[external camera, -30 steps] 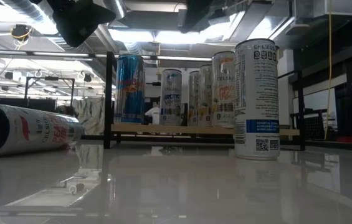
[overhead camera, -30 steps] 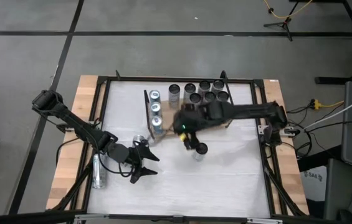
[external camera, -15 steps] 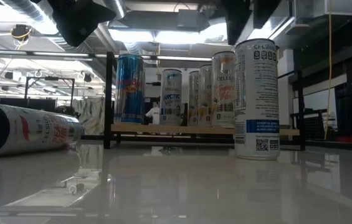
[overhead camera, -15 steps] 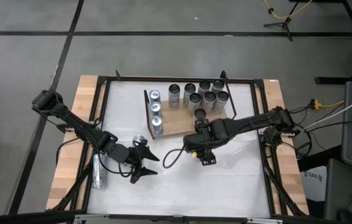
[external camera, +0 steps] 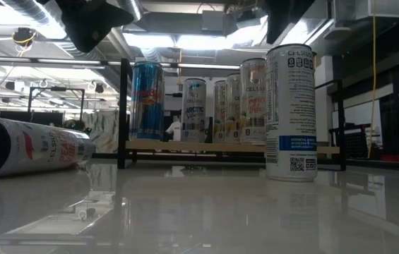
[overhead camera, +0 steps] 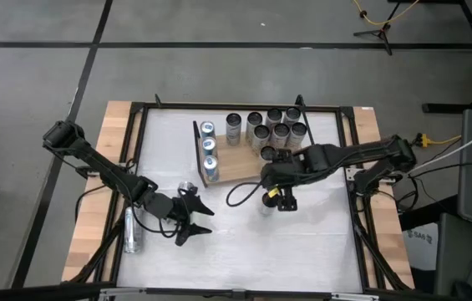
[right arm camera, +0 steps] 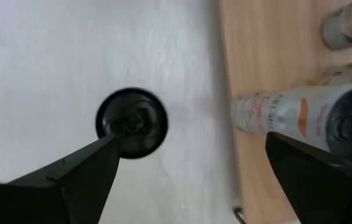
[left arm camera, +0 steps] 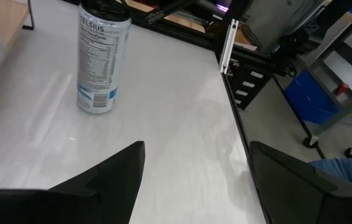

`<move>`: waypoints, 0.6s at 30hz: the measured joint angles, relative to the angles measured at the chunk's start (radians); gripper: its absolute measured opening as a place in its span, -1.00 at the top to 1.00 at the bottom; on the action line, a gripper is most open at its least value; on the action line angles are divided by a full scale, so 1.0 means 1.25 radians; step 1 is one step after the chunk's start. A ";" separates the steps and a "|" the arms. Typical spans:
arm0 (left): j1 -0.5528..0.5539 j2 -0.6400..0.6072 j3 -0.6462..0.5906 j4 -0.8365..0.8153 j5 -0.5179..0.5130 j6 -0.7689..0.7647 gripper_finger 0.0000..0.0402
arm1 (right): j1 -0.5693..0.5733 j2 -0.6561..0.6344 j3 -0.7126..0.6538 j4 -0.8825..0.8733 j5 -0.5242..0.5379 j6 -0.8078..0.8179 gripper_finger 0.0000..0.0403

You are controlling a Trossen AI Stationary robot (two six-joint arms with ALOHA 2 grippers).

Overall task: Place canned beverage on shelf
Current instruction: Put the white-blue soda can on the shelf aligned with the other white-blue soda can

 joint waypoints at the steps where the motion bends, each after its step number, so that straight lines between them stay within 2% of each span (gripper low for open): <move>1: 0.000 0.000 0.000 0.000 -0.001 0.000 -0.40 | -0.006 -0.010 -0.020 0.018 -0.013 0.000 -0.96; 8: 0.000 0.000 0.000 0.000 -0.001 0.000 -0.40 | -0.062 -0.055 -0.154 0.129 -0.067 -0.012 -0.96; 18: 0.000 0.000 0.000 0.000 0.000 0.000 -0.40 | -0.145 -0.055 -0.199 0.188 -0.113 -0.060 -0.96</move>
